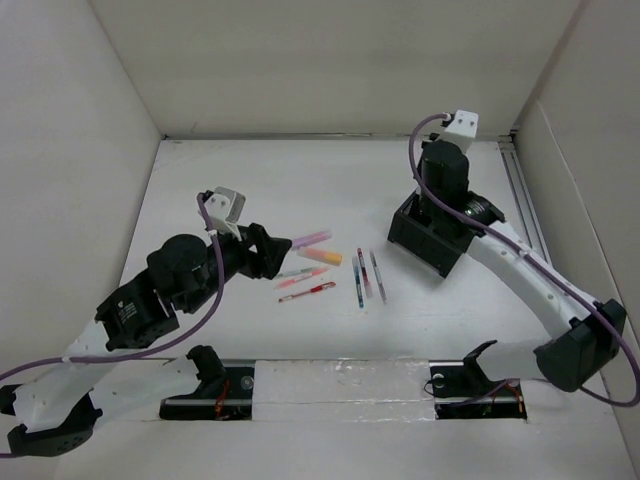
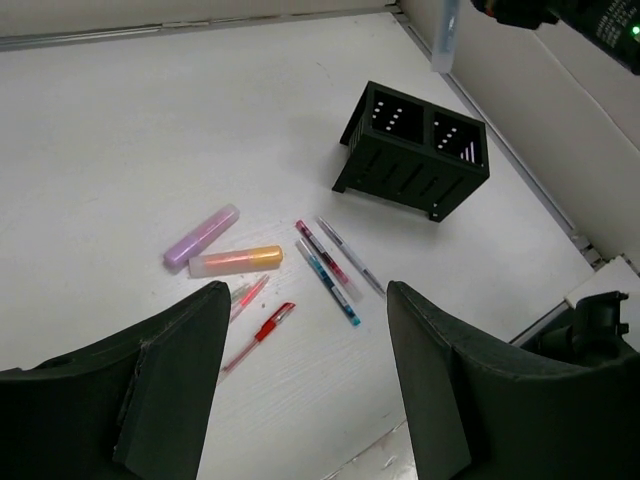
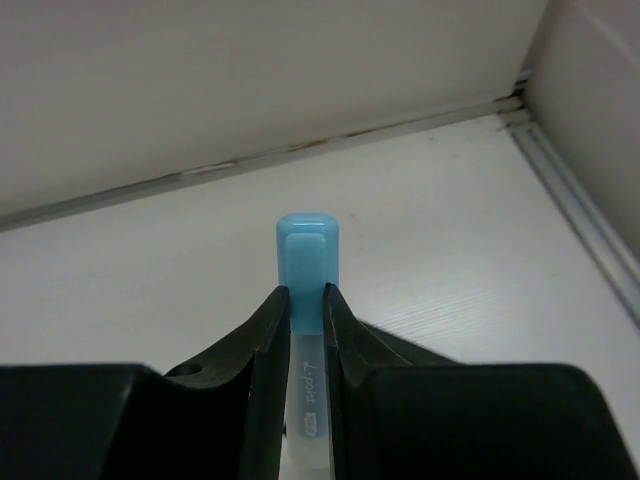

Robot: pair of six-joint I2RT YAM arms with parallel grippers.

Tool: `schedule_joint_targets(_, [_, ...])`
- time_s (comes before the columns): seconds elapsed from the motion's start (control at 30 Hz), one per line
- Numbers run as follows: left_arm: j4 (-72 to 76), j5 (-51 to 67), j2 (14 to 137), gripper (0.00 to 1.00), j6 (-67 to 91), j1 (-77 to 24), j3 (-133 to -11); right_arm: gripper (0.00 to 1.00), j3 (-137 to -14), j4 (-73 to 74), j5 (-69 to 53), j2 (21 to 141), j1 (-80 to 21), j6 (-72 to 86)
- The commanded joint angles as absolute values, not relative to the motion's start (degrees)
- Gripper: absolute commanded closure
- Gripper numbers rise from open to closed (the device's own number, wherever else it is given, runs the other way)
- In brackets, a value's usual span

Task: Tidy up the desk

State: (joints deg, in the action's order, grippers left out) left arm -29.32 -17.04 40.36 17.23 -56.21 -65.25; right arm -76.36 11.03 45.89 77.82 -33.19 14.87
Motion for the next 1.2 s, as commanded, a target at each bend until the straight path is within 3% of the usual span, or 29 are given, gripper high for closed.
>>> schedule_joint_targets(0.0, [-25.0,-19.4,43.8,0.4,20.8,-56.5,-66.4,0.97,-70.0,3.7,44.7,73.1,-30.0,2.4])
schedule_joint_targets(0.37, [-21.4,-22.4,51.8,0.41,29.0,-56.5,-70.9,0.96,-54.4,-16.7,26.0,71.5,-19.7,-4.5])
schedule_joint_targets(0.93, [-22.4,-23.7,52.0,0.4,31.2,-54.3,-71.6,0.96,-47.9,-25.7,18.7,76.6,-18.5,-1.8])
schedule_joint_targets(1.0, [-22.6,-23.9,51.6,0.4,31.2,-53.8,-71.4,0.92,-47.2,-25.3,18.8,76.2,-19.1,-1.8])
schedule_joint_targets(1.07, [-22.5,-24.3,51.5,0.4,31.2,-53.8,-70.9,0.79,-46.8,-24.5,18.7,75.3,-19.1,-1.8])
schedule_joint_targets(1.1, [-22.5,-24.4,51.4,0.4,31.1,-53.8,-70.8,0.72,-46.9,-23.1,18.7,75.0,-19.1,-1.8])
schedule_joint_targets(1.13, [-22.4,-24.5,51.4,0.4,30.9,-53.8,-70.6,0.55,-47.2,-22.7,18.7,74.5,-19.1,-2.0])
schedule_joint_targets(1.17, [-22.3,-24.8,51.4,0.4,30.9,-53.8,-70.6,0.49,-47.4,-22.2,18.5,73.6,-19.6,-2.3])
